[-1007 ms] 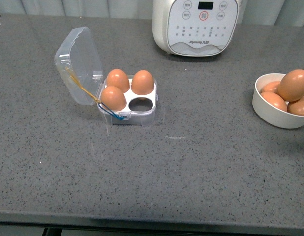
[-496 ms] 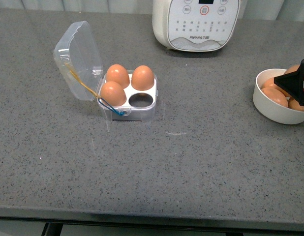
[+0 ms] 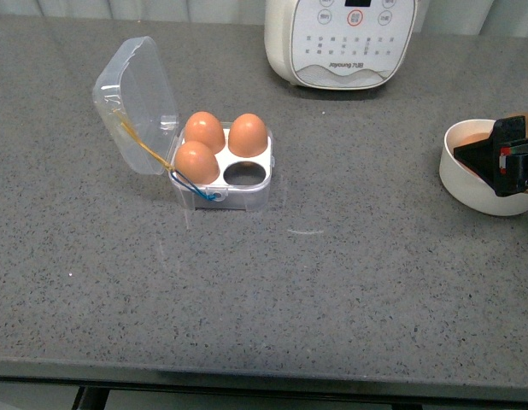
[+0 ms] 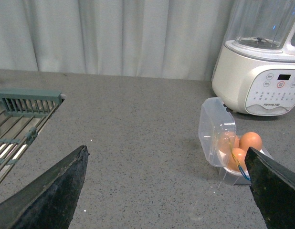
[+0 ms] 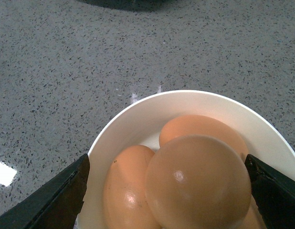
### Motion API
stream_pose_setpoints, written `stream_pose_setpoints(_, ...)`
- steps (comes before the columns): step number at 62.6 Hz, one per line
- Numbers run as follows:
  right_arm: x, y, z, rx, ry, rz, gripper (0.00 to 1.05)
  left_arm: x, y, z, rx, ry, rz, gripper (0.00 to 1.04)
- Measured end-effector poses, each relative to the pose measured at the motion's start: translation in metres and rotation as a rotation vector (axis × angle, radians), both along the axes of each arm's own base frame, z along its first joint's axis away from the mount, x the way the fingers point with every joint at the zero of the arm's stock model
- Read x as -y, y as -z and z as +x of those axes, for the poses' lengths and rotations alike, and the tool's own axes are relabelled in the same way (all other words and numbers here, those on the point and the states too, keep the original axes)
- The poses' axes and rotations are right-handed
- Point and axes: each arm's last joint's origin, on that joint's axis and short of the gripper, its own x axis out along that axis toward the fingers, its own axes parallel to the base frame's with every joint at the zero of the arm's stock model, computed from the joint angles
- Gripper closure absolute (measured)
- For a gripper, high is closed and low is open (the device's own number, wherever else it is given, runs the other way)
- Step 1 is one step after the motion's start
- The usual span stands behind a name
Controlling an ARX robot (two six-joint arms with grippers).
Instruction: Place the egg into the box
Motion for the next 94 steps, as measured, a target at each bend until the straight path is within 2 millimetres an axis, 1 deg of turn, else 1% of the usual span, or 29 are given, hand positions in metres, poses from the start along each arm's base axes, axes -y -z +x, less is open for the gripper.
stream_pose_setpoints(16,-0.001,0.001,0.003,0.010,-0.007,-0.006,0.09,0.000,0.000,0.000,0.000,0.000,0.000,0.07)
stream_pose_setpoints(19,-0.002,0.001,0.003,0.012,-0.008,-0.006,0.11,0.000,0.000,0.000,0.000,0.000,0.000,0.07)
stream_pose_setpoints(22,-0.002,0.001,0.003,0.013,-0.009,-0.007,0.17,0.000,0.000,0.000,0.000,0.000,0.000,0.07)
stream_pose_setpoints(23,-0.002,0.001,0.003,0.015,-0.010,-0.007,0.21,0.000,0.000,0.000,0.000,0.000,0.000,0.07)
stream_pose_setpoints(26,-0.002,0.001,0.004,0.016,-0.009,-0.007,0.26,0.000,0.000,0.000,0.000,0.000,0.000,0.07)
stream_pose_setpoints(35,-0.001,0.000,0.004,0.021,-0.006,-0.015,0.58,0.000,0.000,0.000,0.000,0.000,0.000,0.07)
stream_pose_setpoints(37,-0.001,0.000,0.004,0.021,-0.006,-0.016,0.61,0.000,0.000,0.000,0.000,0.000,0.000,0.07)
stream_pose_setpoints(50,0.000,-0.001,0.004,0.027,-0.005,-0.019,0.62,0.000,0.000,0.000,0.000,0.000,0.000,0.07)
stream_pose_setpoints(56,0.000,-0.006,0.004,0.047,-0.006,-0.028,0.62,0.000,0.000,0.000,0.000,0.000,0.000,0.07)
stream_pose_setpoints(62,0.000,-0.017,0.006,0.084,-0.005,-0.031,0.62,0.000,0.000,0.000,0.000,0.000,0.000,0.07)
stream_pose_setpoints(68,-0.004,-0.039,0.013,0.157,-0.017,-0.033,0.62,0.000,0.000,0.000,0.000,0.000,0.000,0.07)
stream_pose_setpoints(72,-0.012,-0.048,0.017,0.178,-0.047,-0.024,0.62,0.000,0.000,0.000,0.000,0.000,0.000,0.07)
stream_pose_setpoints(76,-0.021,-0.052,0.019,0.180,-0.084,-0.010,0.62,0.000,0.000,0.000,0.000,0.000,0.000,0.07)
stream_pose_setpoints(80,-0.042,-0.055,0.020,0.170,-0.149,0.014,0.62,0.000,0.000,0.000,0.000,0.000,0.000,0.07)
stream_pose_setpoints(83,-0.054,-0.056,0.021,0.167,-0.182,0.021,0.62,0.000,0.000,0.000,0.000,0.000,0.000,0.07)
stream_pose_setpoints(85,-0.068,-0.057,0.021,0.157,-0.224,0.036,0.62,0.000,0.000,0.000,0.000,0.000,0.000,0.07)
stream_pose_setpoints(94,-0.104,-0.058,0.018,0.142,-0.332,0.057,0.62,0.000,0.000,0.000,0.000,0.000,0.000,0.07)
